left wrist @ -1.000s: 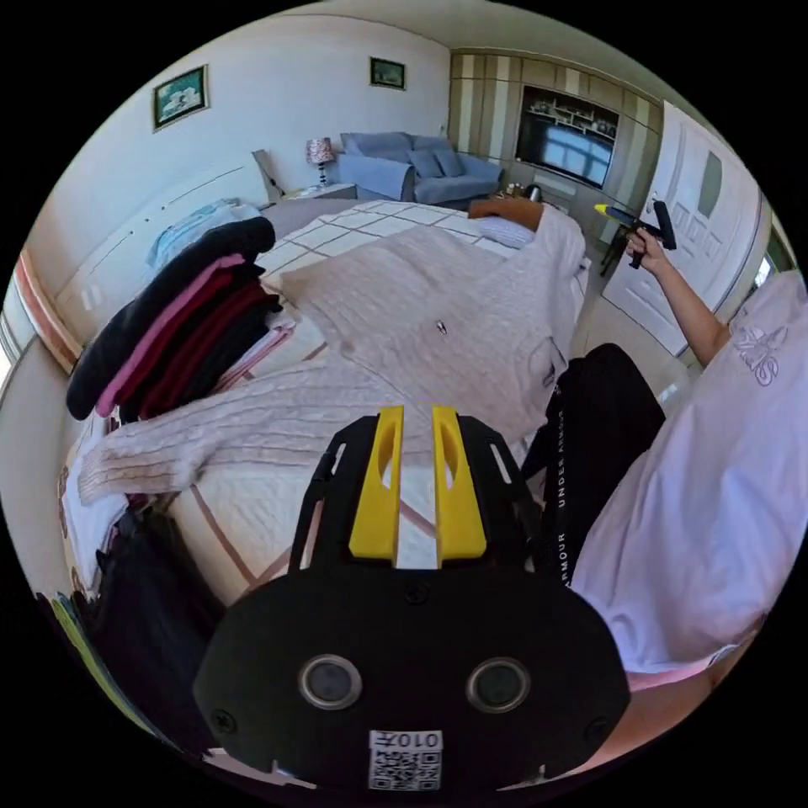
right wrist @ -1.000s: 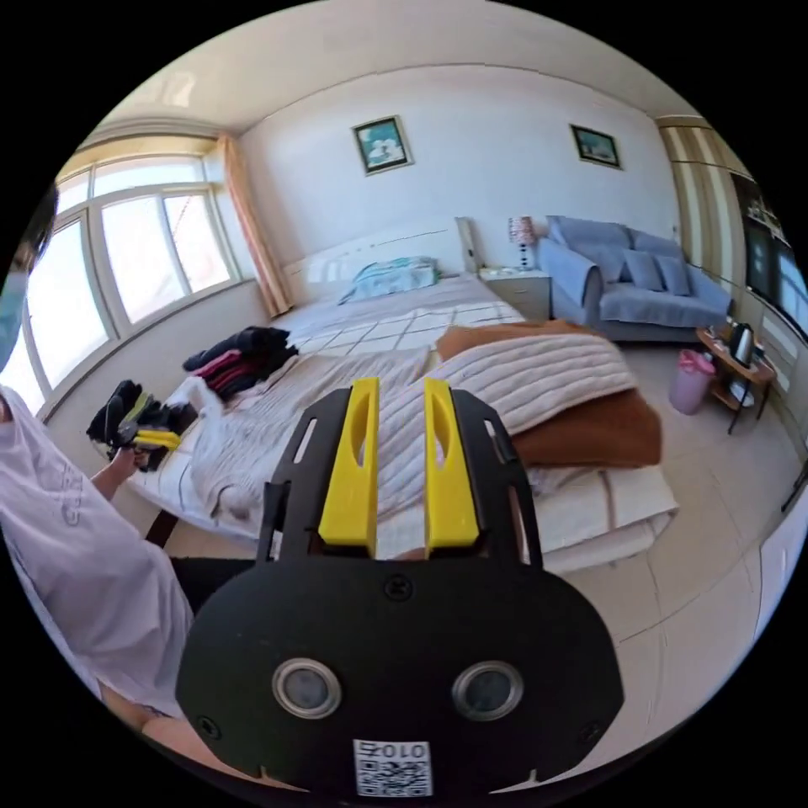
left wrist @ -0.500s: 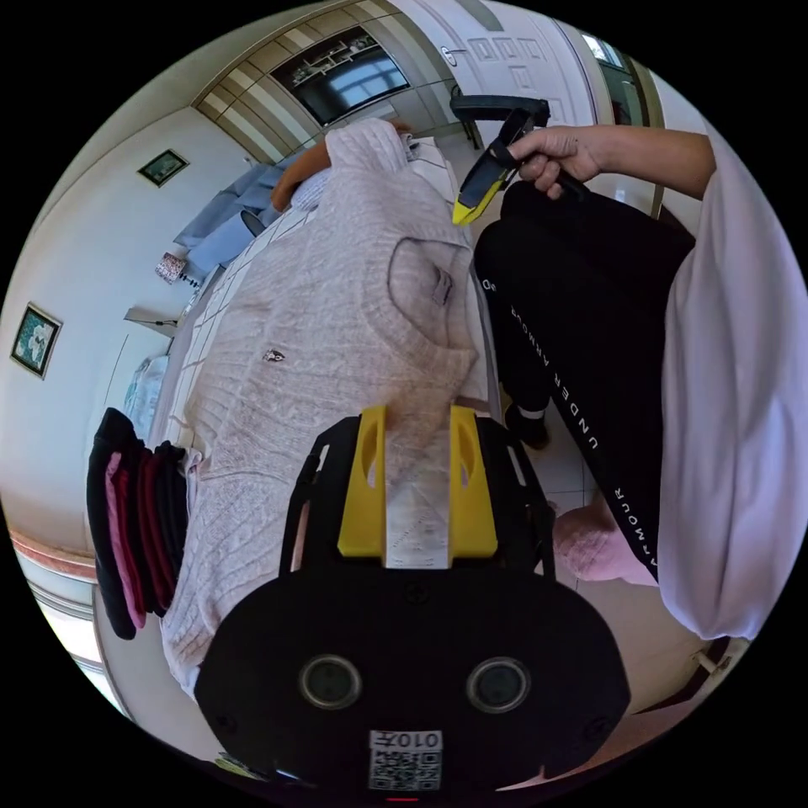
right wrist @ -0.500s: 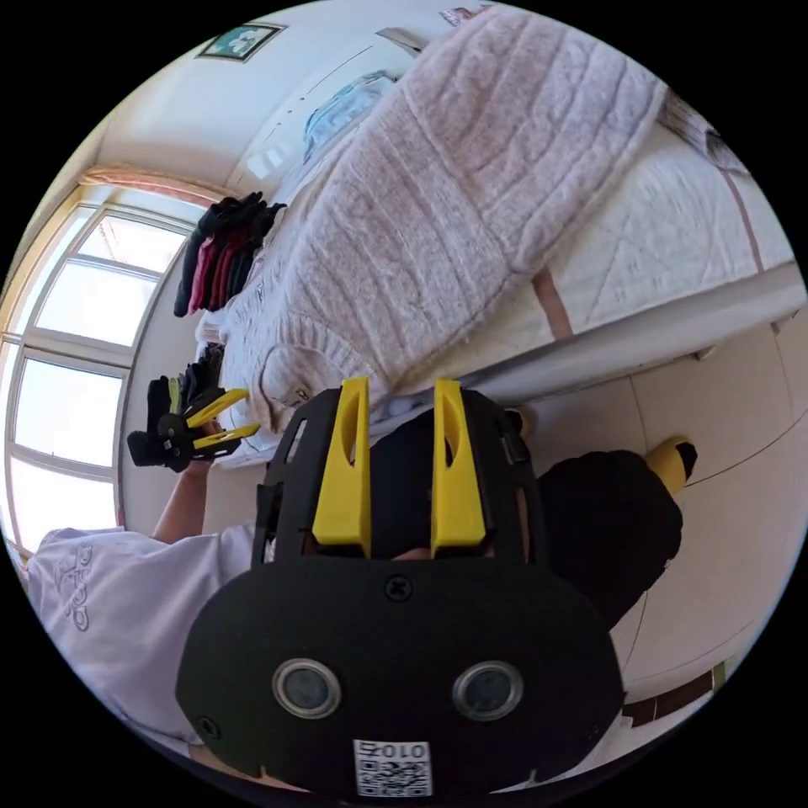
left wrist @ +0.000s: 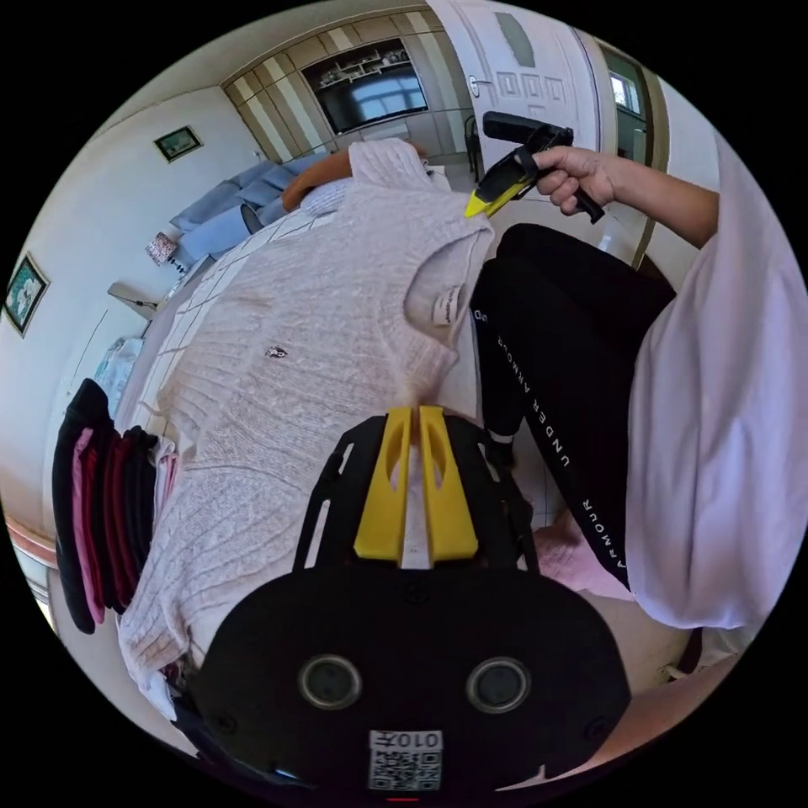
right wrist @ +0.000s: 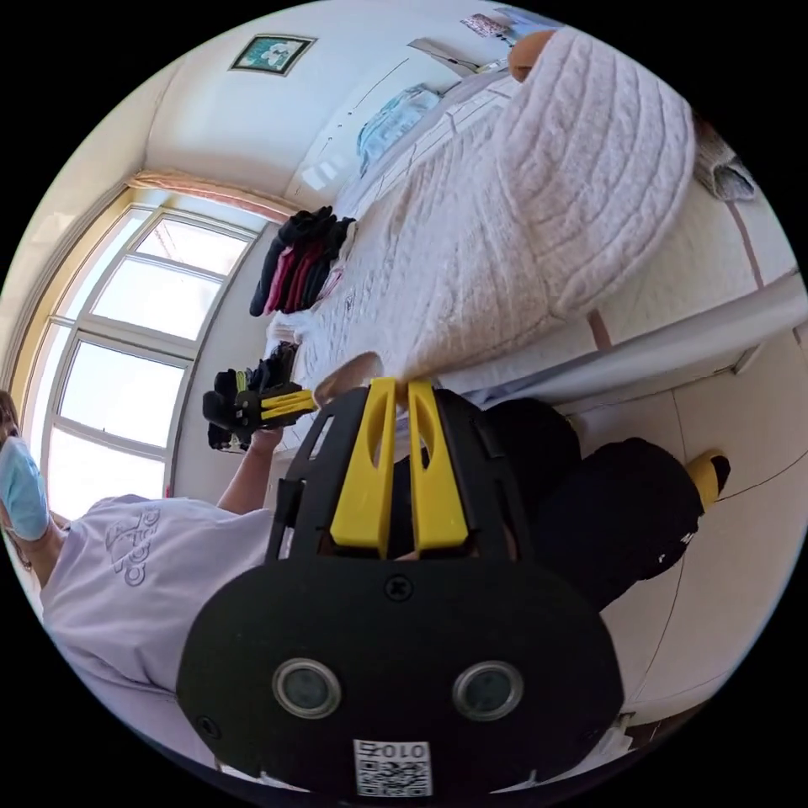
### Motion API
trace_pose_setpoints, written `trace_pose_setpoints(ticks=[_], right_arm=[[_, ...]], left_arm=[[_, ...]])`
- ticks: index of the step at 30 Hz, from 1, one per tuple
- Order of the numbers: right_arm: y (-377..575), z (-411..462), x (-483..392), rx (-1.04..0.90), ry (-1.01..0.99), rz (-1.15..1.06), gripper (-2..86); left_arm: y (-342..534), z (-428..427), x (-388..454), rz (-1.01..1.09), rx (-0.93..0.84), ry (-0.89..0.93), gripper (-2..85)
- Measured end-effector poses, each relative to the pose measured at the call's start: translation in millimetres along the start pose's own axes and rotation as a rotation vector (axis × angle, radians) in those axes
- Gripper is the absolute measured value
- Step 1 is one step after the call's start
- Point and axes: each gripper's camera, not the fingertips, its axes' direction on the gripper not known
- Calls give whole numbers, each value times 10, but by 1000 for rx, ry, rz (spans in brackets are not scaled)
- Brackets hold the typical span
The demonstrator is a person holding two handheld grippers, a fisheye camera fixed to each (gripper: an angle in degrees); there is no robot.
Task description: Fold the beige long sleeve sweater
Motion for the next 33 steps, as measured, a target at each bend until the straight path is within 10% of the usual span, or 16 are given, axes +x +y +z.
trace_pose_setpoints(ticks=[20, 33], right_arm=[[421, 41, 72, 39, 392, -29, 55], [128, -234, 372, 210, 111, -158, 47]], left_arm=[[-85, 480, -497, -167, -151, 223, 43], [1, 844, -1180, -498, -9, 391, 8]])
